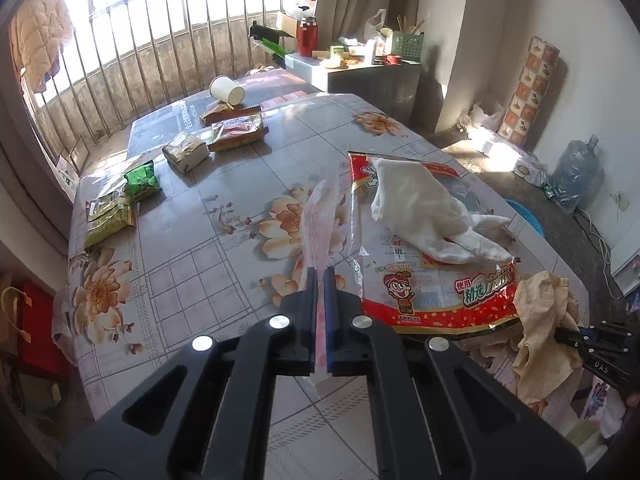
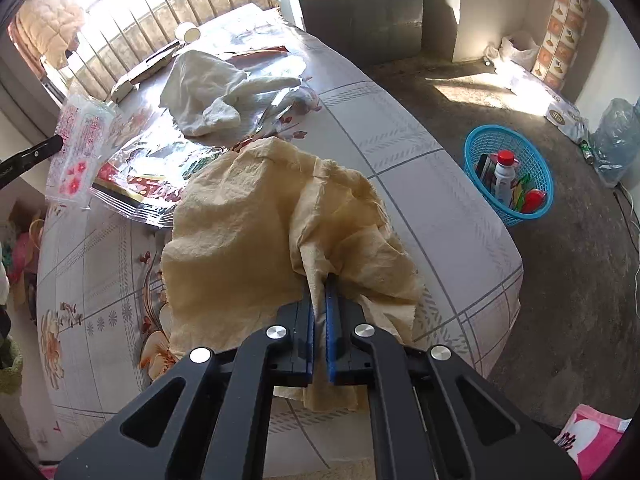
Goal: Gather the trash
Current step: 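Lift the tan paper with the right tool while the left tool regrasps the clear bag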
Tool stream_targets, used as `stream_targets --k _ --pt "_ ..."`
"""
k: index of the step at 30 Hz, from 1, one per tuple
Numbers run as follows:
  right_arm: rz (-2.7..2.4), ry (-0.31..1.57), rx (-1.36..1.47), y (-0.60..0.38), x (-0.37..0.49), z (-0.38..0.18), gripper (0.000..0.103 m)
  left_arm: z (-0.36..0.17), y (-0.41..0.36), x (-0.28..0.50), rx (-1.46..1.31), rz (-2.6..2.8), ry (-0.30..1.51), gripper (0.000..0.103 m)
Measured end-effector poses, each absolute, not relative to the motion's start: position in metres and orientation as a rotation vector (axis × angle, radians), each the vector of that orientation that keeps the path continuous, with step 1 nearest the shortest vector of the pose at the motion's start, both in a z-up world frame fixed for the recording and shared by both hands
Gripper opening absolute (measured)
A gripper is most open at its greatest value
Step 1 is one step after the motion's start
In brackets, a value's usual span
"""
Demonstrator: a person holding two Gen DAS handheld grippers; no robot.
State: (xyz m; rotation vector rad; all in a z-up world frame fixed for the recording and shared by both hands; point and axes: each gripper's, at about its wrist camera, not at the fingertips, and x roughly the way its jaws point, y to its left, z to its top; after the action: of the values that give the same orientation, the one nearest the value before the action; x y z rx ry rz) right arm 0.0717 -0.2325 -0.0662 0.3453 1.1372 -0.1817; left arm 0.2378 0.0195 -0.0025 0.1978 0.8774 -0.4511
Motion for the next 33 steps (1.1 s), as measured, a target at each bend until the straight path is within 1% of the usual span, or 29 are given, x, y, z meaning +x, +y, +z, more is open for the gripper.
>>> stream_targets --k 6,11,15,19,20,21,22,23,28,33 --pt "-0.128 1.071 0.428 -0.246 0.059 -0.054 0.004 0.034 0.023 0.209 0.169 -0.460 0.820 0.001" --pt "-0.096 0.998 0.495 -0.262 0.046 -0.039 0.004 0.060 0.008 0.194 0.154 -0.511 0.786 0.000" --pt "-0.081 0.944 0.550 -0.278 0.036 -0.031 0.004 0.069 -0.015 0.187 0.185 -0.534 0.760 0.000" --pt "-0.070 0.919 0.579 -0.288 0.030 -0.028 0.004 0.065 -0.022 0.183 0.182 -0.535 0.797 0.001" --pt "-0.059 0.918 0.585 -0.289 0.030 -0.029 0.004 0.062 -0.020 0.183 0.165 -0.538 0.826 0.005" --pt "-0.047 0.920 0.593 -0.289 0.029 -0.030 0.004 0.057 -0.016 0.182 0.141 -0.536 0.858 0.026" --pt "-0.036 0.925 0.601 -0.288 0.030 -0.032 0.004 0.051 -0.010 0.181 0.114 -0.524 0.883 0.052" --pt "-0.024 0.934 0.609 -0.288 0.031 -0.036 0.004 0.045 -0.004 0.179 0.092 -0.511 0.905 0.060" --pt "0.006 0.984 0.624 -0.284 0.042 -0.052 0.004 -0.011 0.014 0.151 0.109 -0.473 1.026 0.067" --pt "0.010 1.012 0.613 -0.278 0.048 -0.058 0.004 -0.064 0.007 0.121 0.285 -0.438 1.087 0.070"
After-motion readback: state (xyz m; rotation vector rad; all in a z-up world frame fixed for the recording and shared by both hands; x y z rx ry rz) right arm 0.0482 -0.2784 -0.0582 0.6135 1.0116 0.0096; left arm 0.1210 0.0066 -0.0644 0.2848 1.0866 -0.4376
